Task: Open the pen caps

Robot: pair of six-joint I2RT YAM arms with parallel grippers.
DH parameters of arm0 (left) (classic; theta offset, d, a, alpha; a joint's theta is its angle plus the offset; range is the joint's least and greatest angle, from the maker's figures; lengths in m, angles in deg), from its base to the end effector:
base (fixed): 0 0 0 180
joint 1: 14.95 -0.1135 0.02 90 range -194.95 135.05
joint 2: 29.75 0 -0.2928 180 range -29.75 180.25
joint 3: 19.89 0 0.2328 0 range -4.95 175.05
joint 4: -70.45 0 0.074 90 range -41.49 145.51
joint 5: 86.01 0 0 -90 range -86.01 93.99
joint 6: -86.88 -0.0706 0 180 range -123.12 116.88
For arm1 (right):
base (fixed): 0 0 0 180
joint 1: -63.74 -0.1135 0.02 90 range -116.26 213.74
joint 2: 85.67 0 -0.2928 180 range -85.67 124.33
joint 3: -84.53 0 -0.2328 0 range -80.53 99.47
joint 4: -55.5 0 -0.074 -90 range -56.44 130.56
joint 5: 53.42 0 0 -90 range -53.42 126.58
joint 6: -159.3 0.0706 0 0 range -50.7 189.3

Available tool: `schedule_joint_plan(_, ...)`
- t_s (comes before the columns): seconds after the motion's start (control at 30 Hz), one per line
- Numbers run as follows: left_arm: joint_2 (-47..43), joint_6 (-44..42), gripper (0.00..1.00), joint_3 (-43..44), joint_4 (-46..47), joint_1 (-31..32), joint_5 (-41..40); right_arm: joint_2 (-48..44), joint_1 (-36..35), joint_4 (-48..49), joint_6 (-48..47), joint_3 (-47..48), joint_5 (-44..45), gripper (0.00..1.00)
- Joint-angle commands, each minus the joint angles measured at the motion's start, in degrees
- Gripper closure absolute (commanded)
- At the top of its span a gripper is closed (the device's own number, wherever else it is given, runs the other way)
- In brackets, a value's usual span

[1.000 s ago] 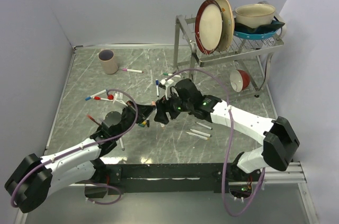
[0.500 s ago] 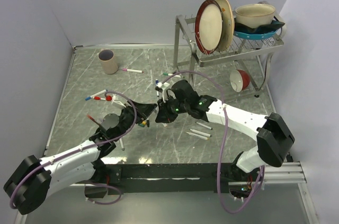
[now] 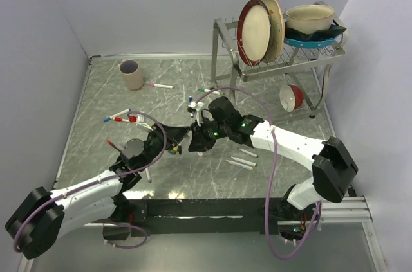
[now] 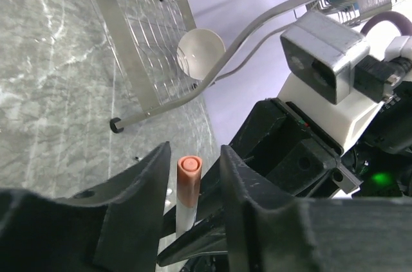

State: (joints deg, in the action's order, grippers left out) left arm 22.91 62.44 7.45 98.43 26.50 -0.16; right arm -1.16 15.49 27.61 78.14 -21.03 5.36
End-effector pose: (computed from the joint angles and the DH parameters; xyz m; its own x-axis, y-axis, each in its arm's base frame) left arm 0.1511 -0.1266 0.2534 -0.5374 -0.7369 -0.4102 0.2824 0.3011 -0.9108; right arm 0.1905 0.2684 0.2816 -0.5446 -0.4128 -0.7301 -0.8364 0.3319 0.4362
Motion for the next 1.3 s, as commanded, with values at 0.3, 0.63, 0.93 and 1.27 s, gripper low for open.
schedule_joint_plan(0.3,-10.4,-7.2,0.99,9.3,-21.1,-1.8,-15.3,2.6,-0.4,-15.9,-23.2,3.6,-16.1,1.00)
schedule_joint_plan(0.63,-12.9,-4.7,0.99,16.0,-33.6,-18.3,-16.3,2.3,-0.1,-25.4,-34.7,-1.6,-12.8,1.00)
schedule_joint_plan(0.93,-5.6,0.2,0.99,12.7,-45.9,-18.3,-2.6,-6.6,7.0,-28.1,-40.1,-5.4,6.5,1.00)
schedule_joint_plan(1.27,-11.1,2.7,0.99,6.0,-51.6,-18.3,1.9,-6.5,12.8,-26.2,-39.7,-10.2,20.3,0.91)
